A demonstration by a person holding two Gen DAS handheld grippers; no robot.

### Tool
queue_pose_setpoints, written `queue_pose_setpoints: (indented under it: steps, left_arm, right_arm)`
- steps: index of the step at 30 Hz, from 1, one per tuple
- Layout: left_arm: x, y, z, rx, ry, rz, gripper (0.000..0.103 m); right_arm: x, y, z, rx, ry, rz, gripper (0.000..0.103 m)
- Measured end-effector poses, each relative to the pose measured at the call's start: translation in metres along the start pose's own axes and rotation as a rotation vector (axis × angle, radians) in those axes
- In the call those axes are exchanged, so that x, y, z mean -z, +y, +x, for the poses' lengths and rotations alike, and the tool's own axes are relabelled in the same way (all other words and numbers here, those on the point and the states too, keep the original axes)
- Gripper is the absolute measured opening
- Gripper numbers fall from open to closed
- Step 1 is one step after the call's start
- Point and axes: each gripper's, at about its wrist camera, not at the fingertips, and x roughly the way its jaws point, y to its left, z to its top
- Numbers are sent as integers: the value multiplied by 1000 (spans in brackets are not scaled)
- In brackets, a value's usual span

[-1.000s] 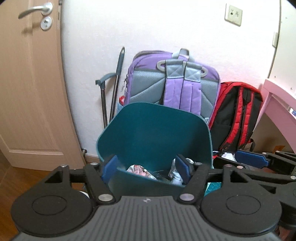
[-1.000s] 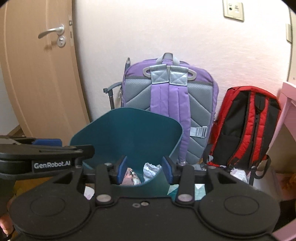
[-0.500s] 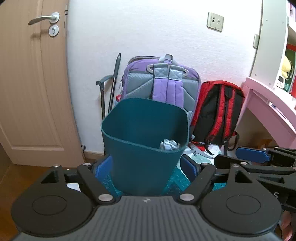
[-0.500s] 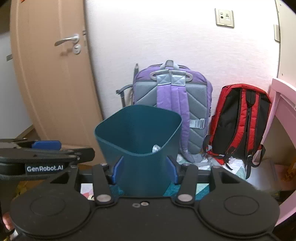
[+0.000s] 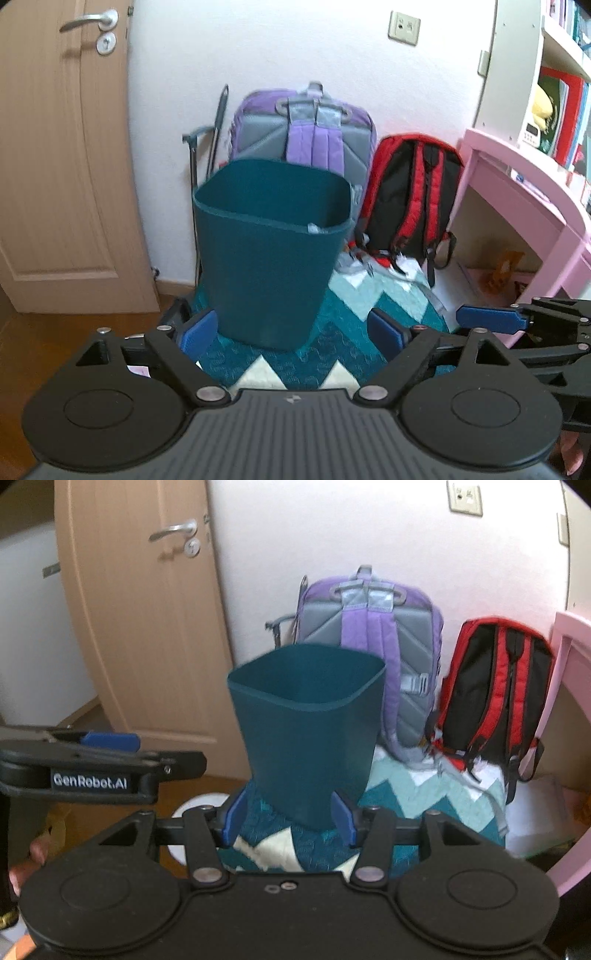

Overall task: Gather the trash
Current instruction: 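Raise both open tools out of the teal bin, then lower both tools toward the yellow carton and cookie snack wrapper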

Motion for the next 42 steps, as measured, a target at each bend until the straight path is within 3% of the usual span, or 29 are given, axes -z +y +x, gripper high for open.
queue_pose_setpoints:
  steps: [9, 18, 27, 32, 42]
  left_arm:
    - [79, 11, 53, 11, 146, -1, 89]
    - [165, 42, 148, -58, 390, -119, 89]
    - [253, 76, 253, -174, 664, -325, 89]
    - [300, 94, 309, -240, 817, -456, 89]
    - [391, 125, 393, -339, 991, -670, 89]
  right_arm:
    - [75, -7, 45, -34, 127, 7, 51]
    - [169, -35, 132, -61, 329, 127, 51]
    - [274, -66, 229, -70, 558, 249, 50]
    - [319, -78, 275, -70, 657, 227, 50]
    - [390, -96, 343, -73, 802, 146, 48]
